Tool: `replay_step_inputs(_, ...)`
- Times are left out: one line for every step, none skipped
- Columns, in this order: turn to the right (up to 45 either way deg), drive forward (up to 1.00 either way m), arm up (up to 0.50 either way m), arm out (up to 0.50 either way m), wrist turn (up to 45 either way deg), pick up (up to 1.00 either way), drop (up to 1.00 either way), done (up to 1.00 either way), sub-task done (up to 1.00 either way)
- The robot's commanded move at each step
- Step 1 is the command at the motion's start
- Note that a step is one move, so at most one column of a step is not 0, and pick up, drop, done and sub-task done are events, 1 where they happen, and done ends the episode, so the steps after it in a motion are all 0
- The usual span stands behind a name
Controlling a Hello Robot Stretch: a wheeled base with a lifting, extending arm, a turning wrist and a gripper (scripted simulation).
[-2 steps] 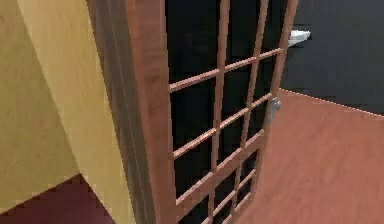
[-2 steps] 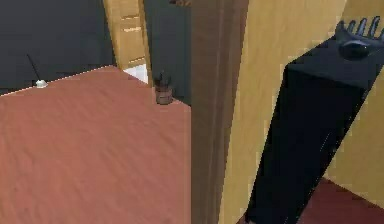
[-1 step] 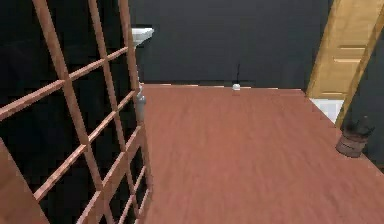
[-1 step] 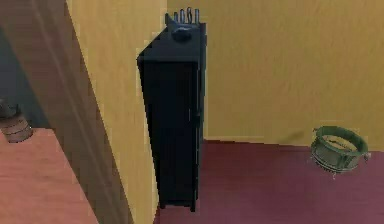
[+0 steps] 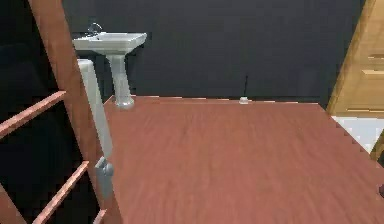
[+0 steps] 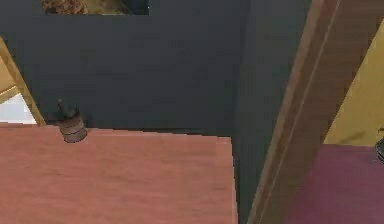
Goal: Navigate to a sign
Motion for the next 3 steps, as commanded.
replay_step_inputs(36.0, 0.0, 0.0, 0.0, 0.0, 0.0, 0.0, 0.0, 0.0)
replay_step_inputs(0.0, 1.0, 0.0, 0.0, 0.0, 0.0, 0.0, 0.0, 0.0)
replay_step_inputs(3.0, 0.0, 0.0, 0.0, 0.0, 0.0, 0.0, 0.0, 0.0)
